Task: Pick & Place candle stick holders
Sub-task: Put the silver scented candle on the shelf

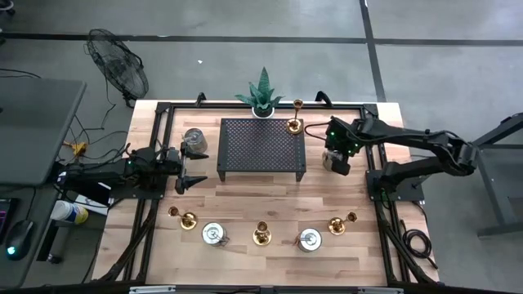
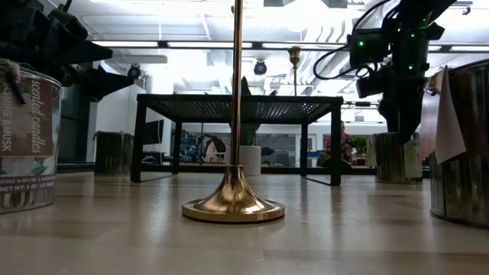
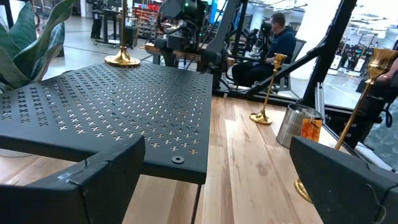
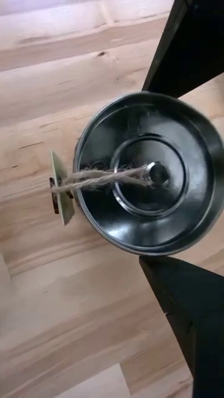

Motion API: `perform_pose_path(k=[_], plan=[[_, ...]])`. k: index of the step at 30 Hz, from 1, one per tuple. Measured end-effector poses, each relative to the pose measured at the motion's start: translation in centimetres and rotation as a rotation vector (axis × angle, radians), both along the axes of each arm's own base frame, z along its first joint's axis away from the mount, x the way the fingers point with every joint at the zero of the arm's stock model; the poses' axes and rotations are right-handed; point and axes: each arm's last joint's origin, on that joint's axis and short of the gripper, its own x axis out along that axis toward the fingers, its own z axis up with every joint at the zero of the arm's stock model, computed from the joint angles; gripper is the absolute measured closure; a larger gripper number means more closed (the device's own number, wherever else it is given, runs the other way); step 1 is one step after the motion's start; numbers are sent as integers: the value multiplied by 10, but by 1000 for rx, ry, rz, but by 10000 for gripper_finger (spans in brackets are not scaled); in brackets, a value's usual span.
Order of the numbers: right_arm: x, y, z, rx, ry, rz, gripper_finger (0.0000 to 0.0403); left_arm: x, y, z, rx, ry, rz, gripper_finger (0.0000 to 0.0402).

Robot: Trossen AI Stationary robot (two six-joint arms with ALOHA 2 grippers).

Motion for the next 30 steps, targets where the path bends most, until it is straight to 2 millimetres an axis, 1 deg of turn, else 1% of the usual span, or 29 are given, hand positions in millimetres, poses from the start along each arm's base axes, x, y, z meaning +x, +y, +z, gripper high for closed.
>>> perform_pose_path(k=[11,18,24,30], plan=[[8,-5,-17,65,70,7,4,0,0,0,0,0,0,9],[11,-6,-14,61,53,-7,6,0,0,0,0,0,0,9],[13,-12,-12,95,-14,-114,6,0,0,0,0,0,0,9],[11,-11,-13,98,6,-116,6,0,0,0,0,1,0,9]])
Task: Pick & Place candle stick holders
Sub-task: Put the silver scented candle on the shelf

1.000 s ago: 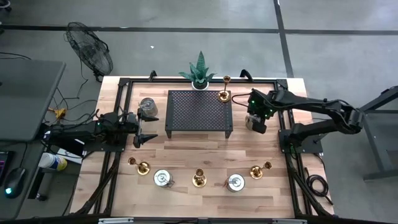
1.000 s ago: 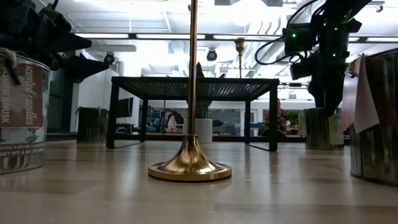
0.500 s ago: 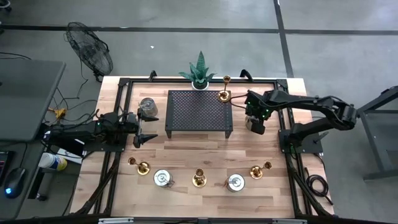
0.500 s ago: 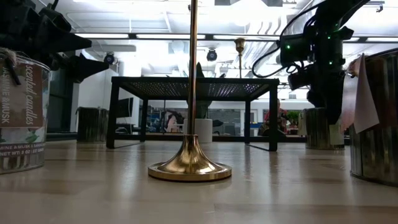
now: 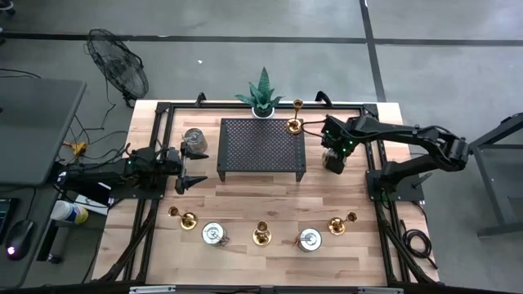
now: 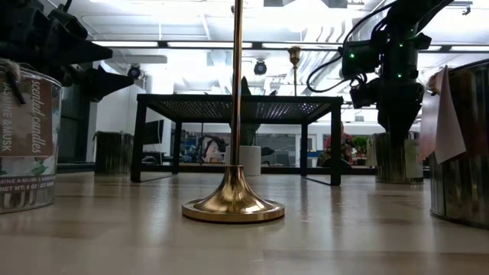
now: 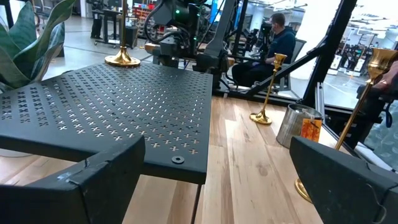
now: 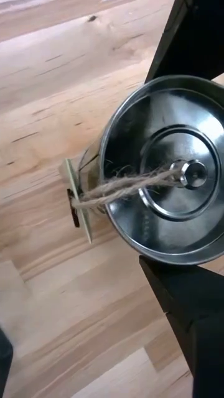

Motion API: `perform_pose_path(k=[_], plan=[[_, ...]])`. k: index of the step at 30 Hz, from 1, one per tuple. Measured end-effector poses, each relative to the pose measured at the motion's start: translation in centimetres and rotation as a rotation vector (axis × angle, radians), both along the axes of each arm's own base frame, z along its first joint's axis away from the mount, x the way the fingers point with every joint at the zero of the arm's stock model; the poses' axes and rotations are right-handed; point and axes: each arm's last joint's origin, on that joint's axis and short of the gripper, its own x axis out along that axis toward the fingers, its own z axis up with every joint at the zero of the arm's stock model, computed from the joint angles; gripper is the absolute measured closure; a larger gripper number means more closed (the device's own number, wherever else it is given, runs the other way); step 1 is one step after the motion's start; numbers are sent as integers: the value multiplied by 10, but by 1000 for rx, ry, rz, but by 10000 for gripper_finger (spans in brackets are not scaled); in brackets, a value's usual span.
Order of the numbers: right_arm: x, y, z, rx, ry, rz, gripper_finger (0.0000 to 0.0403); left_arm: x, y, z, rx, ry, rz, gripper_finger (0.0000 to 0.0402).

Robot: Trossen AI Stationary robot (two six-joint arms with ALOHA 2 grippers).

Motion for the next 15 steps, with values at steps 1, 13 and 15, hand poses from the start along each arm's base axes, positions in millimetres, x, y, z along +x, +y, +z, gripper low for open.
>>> perform_pose_path(k=[1,13,15], plan=[[0,0,0,-1,-2,0,6,0,0,0,0,0,0,9],[6,-4,-10,6,27,-31,6,0,0,0,0,0,0,9],[5,-4,-10,9,32,-35,6,0,0,0,0,0,0,9]])
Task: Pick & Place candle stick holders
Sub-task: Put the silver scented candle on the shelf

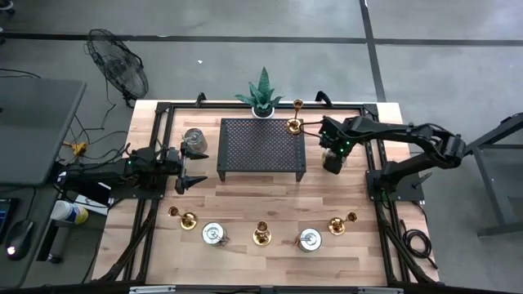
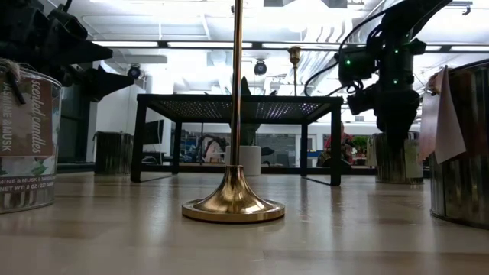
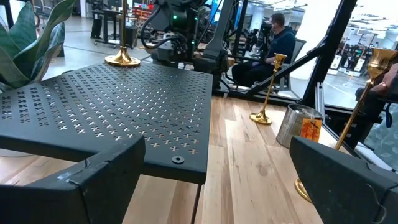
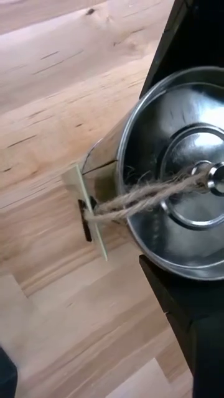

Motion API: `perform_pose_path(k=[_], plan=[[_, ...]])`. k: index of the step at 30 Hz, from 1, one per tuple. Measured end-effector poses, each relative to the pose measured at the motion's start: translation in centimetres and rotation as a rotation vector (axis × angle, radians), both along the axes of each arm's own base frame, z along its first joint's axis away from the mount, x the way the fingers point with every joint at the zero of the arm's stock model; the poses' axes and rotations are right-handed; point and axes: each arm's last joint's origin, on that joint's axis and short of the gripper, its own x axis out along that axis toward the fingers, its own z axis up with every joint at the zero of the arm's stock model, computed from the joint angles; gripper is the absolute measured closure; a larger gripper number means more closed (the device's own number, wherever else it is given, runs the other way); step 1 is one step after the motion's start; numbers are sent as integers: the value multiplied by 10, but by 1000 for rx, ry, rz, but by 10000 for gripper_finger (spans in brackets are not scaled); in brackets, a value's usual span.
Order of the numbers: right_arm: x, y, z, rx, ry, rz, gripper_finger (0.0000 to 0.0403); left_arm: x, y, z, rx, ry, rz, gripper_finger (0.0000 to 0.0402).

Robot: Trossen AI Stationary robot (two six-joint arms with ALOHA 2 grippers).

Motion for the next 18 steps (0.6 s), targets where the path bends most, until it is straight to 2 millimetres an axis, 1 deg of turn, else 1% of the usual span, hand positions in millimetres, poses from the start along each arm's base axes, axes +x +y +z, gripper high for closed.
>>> perform_pose_path(k=[3,10,18], plan=[[0,0,0,7,-2,0,13,0,0,0,0,0,0,9],[0,0,0,10,-5,1,49,0,0,0,0,0,0,9],[0,0,0,8,-3,-28,50,0,0,0,0,0,0,9]])
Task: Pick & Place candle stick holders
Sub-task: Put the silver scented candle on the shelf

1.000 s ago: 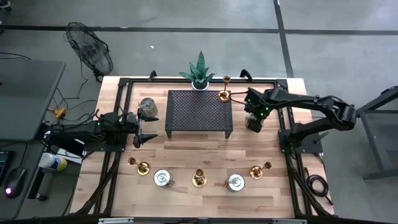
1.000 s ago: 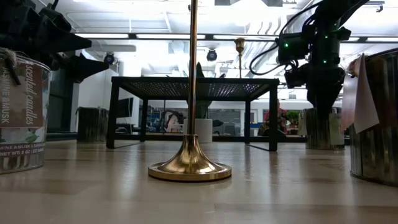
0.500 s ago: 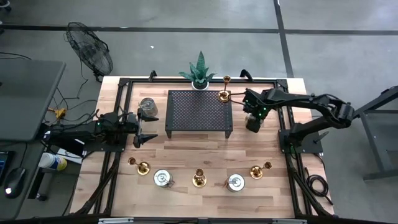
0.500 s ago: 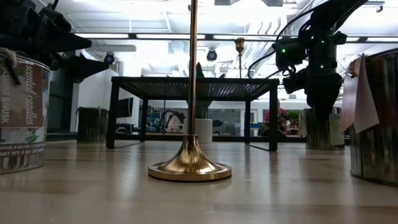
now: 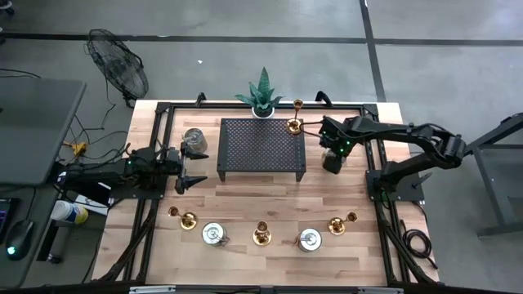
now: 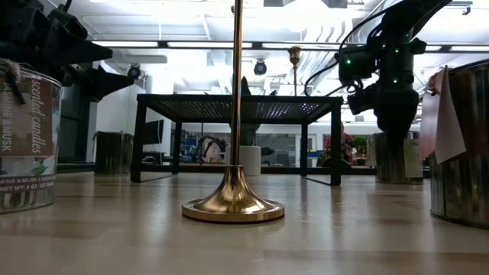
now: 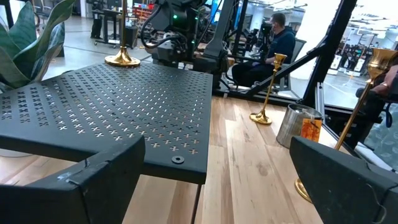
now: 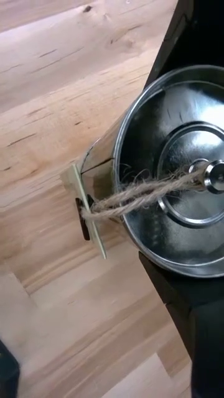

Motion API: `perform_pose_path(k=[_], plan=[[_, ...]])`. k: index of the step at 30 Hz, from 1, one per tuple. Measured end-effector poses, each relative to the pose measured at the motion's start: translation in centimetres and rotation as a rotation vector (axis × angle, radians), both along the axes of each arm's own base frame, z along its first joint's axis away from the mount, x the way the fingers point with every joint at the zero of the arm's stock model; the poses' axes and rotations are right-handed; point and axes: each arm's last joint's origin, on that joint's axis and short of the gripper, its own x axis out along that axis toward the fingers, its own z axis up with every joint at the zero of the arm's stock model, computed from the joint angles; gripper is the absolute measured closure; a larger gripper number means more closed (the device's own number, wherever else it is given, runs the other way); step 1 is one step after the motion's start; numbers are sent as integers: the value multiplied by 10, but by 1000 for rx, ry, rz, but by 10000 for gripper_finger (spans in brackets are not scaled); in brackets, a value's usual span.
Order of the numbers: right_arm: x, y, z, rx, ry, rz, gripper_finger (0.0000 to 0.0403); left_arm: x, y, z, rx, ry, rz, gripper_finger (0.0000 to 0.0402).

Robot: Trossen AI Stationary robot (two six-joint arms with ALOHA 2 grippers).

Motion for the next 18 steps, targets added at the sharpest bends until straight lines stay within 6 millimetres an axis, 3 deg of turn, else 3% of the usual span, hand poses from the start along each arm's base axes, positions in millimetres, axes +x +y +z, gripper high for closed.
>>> perform_pose_path(k=[18], plan=[[-12,7,14,48,-18,-289,54,0,0,0,0,-1,0,9]])
